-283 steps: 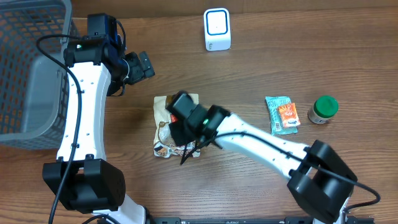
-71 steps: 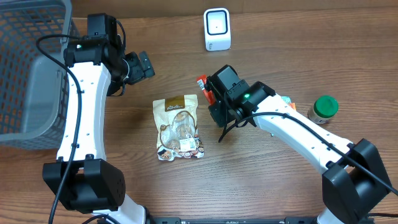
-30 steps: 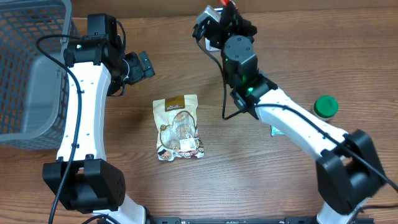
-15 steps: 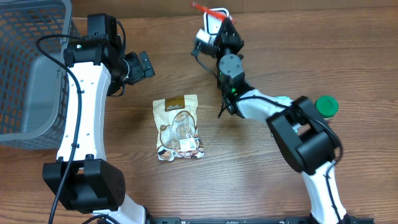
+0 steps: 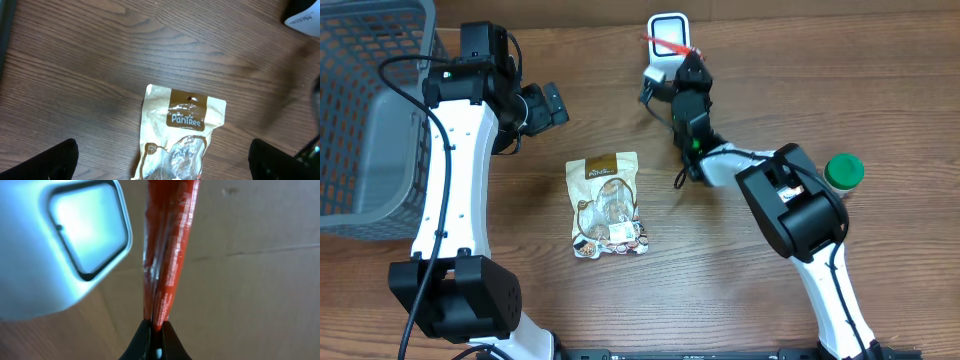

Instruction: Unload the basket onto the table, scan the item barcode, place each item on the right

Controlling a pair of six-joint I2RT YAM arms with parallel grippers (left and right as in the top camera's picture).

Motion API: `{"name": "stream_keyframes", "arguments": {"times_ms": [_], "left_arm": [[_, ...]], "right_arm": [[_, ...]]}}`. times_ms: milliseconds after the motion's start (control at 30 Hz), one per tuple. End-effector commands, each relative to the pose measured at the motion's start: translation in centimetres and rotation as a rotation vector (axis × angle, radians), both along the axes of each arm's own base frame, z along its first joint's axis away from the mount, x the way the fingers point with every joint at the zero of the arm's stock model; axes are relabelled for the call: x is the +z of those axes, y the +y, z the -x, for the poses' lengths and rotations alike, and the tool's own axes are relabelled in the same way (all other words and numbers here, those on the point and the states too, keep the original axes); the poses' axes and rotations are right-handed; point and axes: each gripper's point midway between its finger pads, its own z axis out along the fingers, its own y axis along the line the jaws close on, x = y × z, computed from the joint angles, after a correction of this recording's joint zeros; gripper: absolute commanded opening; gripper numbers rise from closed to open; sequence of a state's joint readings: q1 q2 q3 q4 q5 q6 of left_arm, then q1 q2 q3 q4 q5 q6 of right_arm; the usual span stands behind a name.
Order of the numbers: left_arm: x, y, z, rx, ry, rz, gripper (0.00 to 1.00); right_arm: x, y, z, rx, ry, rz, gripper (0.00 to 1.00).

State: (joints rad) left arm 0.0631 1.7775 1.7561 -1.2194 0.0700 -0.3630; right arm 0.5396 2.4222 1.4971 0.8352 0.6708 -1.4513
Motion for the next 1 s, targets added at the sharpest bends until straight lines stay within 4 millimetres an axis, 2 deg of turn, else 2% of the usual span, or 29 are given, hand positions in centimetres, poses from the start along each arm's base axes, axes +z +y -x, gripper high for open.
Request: {"name": "stream_keyframes", "arguments": {"times_ms": [0,100,200,333,467,967], "left_arm": [[1.2,-0.2,-0.1,-0.017,-0.034,-0.009,1.0],[1.2,-0.2,-0.1,-0.017,-0.034,-0.009,1.0],[1.2,-0.2,-0.1,-0.017,-0.034,-0.008,1.0],[1.2,-0.2,-0.1,-0.017,-0.034,-0.008,1.0],[1.2,-0.2,-0.1,-0.017,-0.034,-0.009,1.0],[1.2,-0.2,-0.1,-0.017,-0.034,-0.009,1.0]], "right_arm": [[3.6,-1.1,-2.0,-0.037,-0.052,-0.048,0.04],[4.3,-0.6,-2.5,-0.01,-0.053,-0.065,0.04],[3.7,-0.3,-2.6,0.003,-0.046,-0.082,0.04],[1.7,-0.6,-2.6,-0.015,-0.015,-0.065,0.04],[-1.2,-0.7,-2.6,-0.021,0.06,-0.021,0.04],[-1.6,-1.2,-2.5,-0.049,0.072,-0.011,0.04]]}}
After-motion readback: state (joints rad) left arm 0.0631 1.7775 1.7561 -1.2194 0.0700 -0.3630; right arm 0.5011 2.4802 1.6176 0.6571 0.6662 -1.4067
